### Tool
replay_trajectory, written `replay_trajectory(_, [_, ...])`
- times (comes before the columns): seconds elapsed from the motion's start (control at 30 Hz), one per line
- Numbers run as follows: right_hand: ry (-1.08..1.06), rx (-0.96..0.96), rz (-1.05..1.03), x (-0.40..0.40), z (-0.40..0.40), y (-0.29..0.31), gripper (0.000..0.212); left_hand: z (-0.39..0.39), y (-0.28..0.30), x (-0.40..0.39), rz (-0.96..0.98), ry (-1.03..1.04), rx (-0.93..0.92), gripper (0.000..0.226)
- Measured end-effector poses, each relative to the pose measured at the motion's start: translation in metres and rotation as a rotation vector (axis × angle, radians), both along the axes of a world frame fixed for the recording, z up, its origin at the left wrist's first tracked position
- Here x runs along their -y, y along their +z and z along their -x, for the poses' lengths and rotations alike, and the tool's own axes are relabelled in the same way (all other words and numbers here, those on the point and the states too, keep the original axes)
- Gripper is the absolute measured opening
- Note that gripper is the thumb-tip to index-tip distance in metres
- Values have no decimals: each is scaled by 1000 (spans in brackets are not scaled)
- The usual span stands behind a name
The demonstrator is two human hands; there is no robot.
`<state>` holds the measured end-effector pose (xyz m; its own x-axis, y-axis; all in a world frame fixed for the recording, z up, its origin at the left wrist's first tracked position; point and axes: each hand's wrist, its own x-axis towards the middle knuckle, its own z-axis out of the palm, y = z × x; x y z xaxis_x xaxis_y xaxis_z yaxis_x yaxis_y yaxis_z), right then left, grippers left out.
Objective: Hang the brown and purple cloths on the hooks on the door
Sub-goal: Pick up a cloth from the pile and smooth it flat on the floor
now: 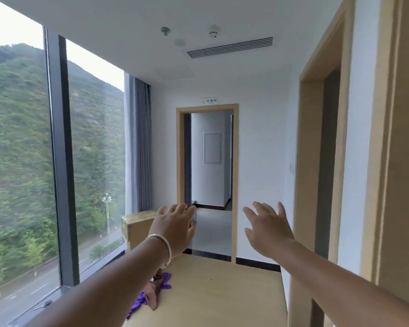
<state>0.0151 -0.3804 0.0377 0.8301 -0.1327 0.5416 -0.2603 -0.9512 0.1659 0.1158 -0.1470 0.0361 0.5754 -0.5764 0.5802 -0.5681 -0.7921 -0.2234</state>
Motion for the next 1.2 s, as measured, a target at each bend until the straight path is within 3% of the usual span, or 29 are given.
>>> replay_trajectory(0.3, [-136, -91, -39, 71, -46, -38, 53, -88, -34, 89, -74, -54, -65, 64])
replay_trajectory(0.57, [-293, -90, -55, 120, -137, -25, 56, -211, -31, 143, -100, -38, -64, 71])
replay_trajectory(0.93, [-337, -120, -117, 166, -258, -35, 61, -345, -39, 204, -61, -120, -131, 73])
replay_trajectory(1.2, [-318, -126, -143, 246, -358, -45, 62, -434, -48, 282, -78, -121, -133, 73])
